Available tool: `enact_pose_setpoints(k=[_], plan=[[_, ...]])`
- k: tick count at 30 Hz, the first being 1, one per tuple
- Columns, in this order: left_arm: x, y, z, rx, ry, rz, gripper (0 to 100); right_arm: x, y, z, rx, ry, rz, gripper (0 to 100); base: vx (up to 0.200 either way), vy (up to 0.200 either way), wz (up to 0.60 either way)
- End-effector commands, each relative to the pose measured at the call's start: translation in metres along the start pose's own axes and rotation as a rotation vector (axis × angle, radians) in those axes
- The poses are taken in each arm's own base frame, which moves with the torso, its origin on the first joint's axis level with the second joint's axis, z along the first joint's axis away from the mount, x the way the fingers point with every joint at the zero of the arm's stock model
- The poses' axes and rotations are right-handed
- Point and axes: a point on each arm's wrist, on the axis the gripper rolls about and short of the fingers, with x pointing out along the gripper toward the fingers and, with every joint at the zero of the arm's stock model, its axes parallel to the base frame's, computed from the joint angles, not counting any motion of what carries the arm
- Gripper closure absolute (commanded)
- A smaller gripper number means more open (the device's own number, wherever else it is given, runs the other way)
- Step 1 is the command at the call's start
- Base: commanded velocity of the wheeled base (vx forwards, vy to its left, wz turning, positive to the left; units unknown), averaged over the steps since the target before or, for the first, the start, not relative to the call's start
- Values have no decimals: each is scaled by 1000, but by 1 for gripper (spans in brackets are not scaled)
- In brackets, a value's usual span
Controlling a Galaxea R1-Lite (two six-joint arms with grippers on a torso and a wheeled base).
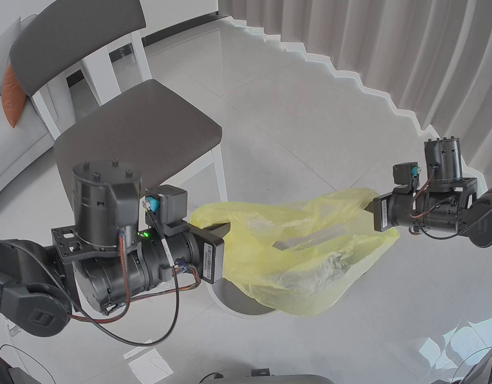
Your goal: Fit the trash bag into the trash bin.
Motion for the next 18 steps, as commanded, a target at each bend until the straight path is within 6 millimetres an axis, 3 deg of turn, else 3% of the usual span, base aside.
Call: enact_pose_setpoints(k=[1, 6, 18], plan=[[22, 13, -31, -11, 88, 44, 100, 31, 5, -16, -8, 75, 19, 100, 0, 0, 0], [30, 27, -49, -31, 108, 72, 100, 54, 3, -22, -15, 99, 28, 100, 0, 0, 0], [58, 47, -67, -56, 120, 125, 100, 92, -6, -14, -6, 83, 32, 100, 0, 0, 0]])
